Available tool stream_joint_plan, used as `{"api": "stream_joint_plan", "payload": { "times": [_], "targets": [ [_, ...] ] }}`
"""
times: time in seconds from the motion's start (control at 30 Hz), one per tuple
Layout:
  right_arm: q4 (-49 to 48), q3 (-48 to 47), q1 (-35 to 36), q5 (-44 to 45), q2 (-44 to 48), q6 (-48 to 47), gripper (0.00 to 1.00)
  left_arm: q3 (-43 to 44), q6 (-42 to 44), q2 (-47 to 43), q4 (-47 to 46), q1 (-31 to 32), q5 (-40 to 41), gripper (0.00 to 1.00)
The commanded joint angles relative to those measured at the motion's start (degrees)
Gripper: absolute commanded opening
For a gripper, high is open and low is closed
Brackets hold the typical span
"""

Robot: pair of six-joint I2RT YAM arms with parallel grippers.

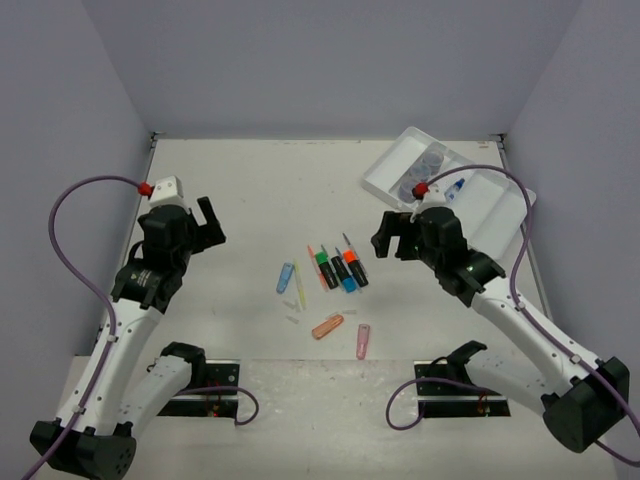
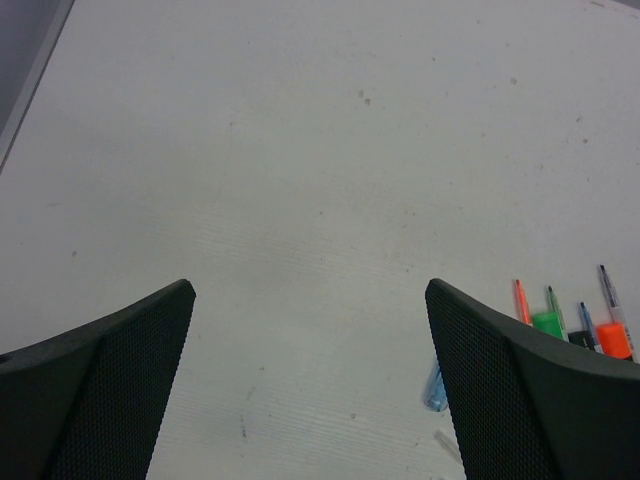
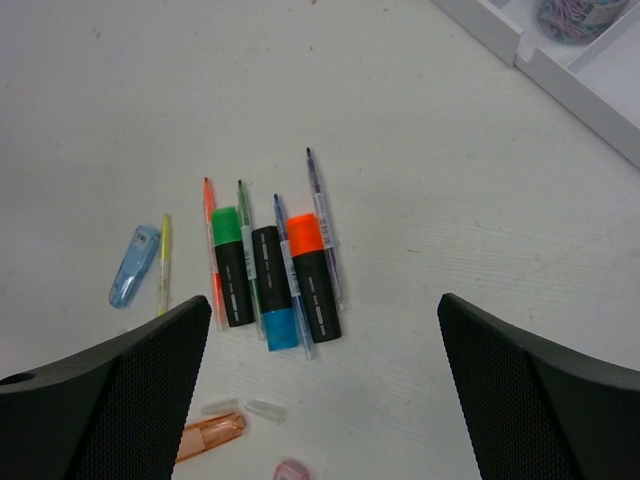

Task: Sort the stationery into containers
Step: Pick up the stationery from the center of the board.

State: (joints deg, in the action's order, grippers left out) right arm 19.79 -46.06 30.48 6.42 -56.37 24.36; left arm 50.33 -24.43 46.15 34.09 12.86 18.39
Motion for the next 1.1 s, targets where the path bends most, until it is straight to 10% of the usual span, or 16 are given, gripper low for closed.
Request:
{"api": "stream_joint_plan", "payload": {
  "times": [0.0,0.47,1.07],
  "targets": [
    [4.02,-6.23,0.63,-1.41,-6.71,-0.45,0.93,-1.11,0.78,-0.1,-1.83,0.41,-0.02,1.0],
    [12.67,-17.88,5.08,-1.76,-34.77,-6.52,0.4,-1.63,0.79,0.31,-2.02,0.41,-1.98,1.0],
    [13.52,-24.1,7.47,-2.25,-47.27,-7.03,0.37,-1.9,1.13,-0.89,-2.45,0.41,-3.26,1.0]
  ]
}}
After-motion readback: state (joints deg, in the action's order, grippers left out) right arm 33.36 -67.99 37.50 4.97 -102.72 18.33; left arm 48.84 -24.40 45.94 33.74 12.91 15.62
